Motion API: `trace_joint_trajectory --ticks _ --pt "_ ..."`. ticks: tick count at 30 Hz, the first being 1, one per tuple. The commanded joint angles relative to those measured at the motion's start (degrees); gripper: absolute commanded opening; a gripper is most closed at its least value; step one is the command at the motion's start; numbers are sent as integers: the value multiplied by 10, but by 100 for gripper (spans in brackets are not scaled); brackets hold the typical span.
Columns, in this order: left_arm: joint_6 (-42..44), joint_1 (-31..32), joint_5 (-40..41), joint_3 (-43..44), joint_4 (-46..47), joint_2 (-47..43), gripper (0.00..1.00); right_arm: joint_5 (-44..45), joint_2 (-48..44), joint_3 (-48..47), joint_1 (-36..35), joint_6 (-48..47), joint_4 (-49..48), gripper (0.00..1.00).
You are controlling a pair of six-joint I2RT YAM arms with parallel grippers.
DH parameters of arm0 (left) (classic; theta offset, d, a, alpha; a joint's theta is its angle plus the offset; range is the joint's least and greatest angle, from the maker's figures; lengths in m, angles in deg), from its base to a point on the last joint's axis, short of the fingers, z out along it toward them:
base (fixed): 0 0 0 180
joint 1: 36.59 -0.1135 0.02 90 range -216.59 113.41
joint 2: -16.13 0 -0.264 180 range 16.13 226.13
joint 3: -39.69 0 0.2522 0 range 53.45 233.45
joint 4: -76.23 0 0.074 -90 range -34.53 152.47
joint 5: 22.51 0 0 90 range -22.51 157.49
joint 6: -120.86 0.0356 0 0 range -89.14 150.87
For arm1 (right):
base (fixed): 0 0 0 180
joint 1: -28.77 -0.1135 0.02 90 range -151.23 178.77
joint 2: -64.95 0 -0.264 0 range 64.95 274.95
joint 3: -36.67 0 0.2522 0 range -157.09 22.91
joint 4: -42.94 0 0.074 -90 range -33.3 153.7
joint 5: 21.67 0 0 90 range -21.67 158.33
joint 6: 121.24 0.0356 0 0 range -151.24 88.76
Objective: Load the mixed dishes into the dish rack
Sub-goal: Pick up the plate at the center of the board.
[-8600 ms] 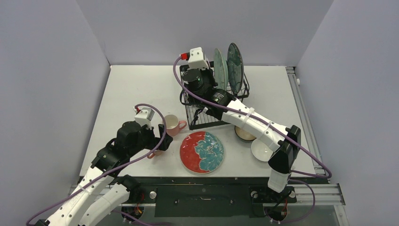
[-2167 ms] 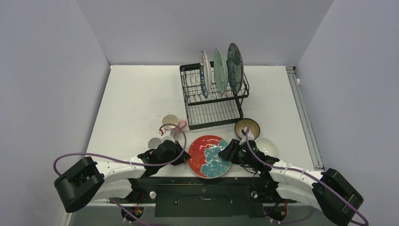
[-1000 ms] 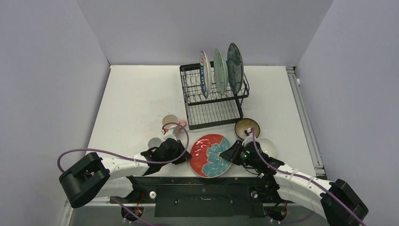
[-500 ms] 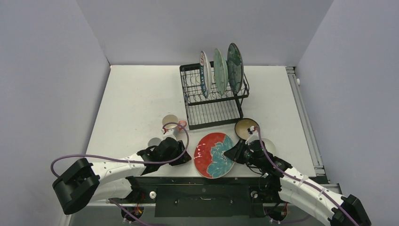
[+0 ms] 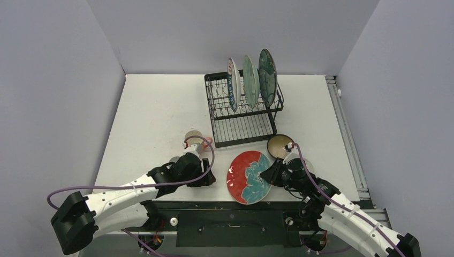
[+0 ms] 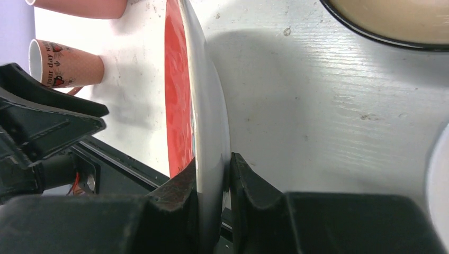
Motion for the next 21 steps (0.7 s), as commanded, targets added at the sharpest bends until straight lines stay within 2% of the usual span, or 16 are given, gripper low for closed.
trace_joint_trajectory --ticks 1,6,15,19,21 --pt "40 1 -9 47 -30 -27 61 3 -26 -72 4 -19 -20 0" --pt "70 1 -8 73 -55 -52 70 4 -26 -115 4 -47 22 0" --pt "124 -4 13 134 -128 -89 76 35 -6 -181 -15 -84 78 0" --pt "154 -10 18 158 -157 -111 80 74 12 -211 -67 -86 93 0" --pt "171 -17 15 164 -165 -124 82 120 26 -234 -104 -88 106 0"
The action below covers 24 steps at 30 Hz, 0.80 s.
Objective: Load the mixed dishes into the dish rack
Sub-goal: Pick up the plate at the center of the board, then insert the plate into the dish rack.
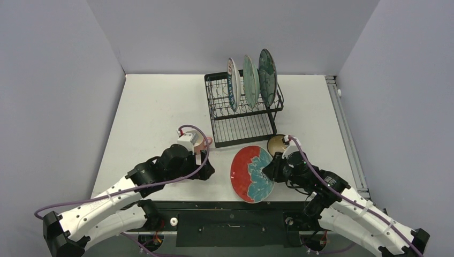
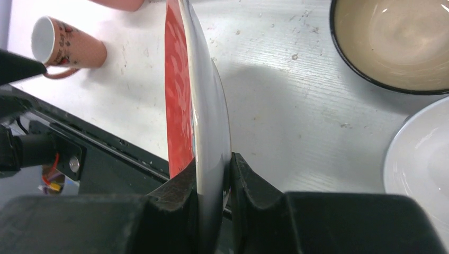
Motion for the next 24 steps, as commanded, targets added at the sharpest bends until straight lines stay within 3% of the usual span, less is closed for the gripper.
trace_joint_trajectory --ticks 1,12,24 --pt "52 -15 7 38 -34 -34 83 89 20 -91 -69 2 -47 0" --pt "100 -32 22 64 -78 -99 98 175 89 -211 -156 -12 -2 0" --pt "114 -35 58 67 -77 -129 96 250 171 -365 -219 -54 43 0"
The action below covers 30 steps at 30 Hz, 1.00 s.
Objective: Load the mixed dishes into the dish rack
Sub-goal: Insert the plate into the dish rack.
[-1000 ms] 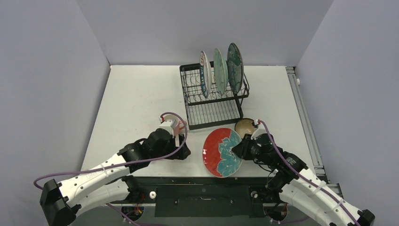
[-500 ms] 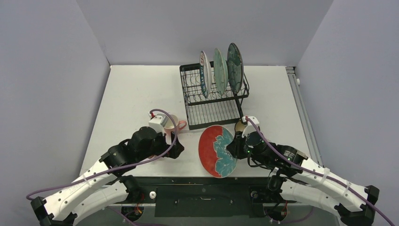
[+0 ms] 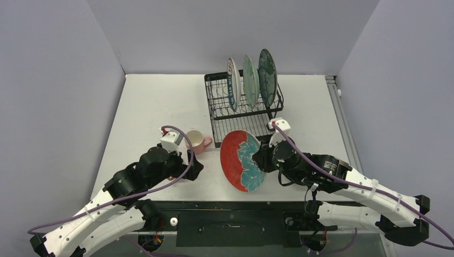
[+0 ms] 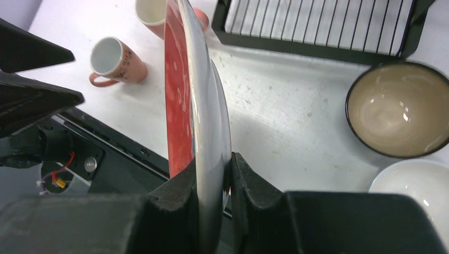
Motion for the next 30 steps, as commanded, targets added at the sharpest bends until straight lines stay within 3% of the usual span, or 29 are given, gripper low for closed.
trace_joint_trajectory --ticks 1,16,30 --pt "13 -6 24 19 7 -11 96 66 16 -105 -23 -15 -71 0" --pt "-4 -18 39 6 5 -30 96 173 150 -333 -38 -95 -53 0" --pt "-6 -38 35 3 5 -37 96 242 251 -459 -38 -179 -101 0"
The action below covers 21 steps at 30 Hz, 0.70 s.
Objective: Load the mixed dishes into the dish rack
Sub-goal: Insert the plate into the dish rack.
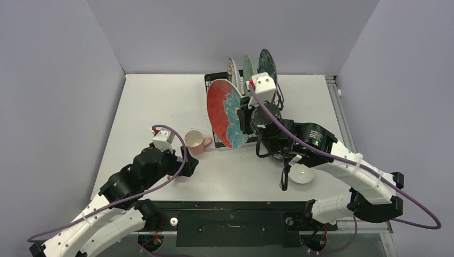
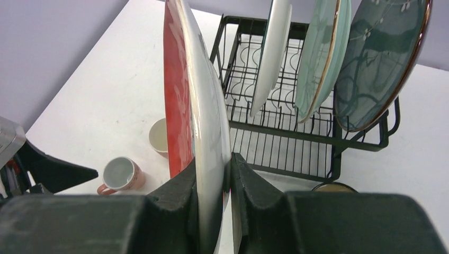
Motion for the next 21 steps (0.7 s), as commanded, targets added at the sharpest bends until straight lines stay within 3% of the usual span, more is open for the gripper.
trace_joint_trajectory --ticks 1,11,21 --pt "-3 -9 3 4 7 -9 96 70 10 -66 -5 -32 -132 0" --pt "-2 -18 -2 3 9 -17 96 126 57 -99 -5 -78 -200 0" --pt "3 -32 -11 2 11 -20 96 198 81 -61 -6 -142 -339 0"
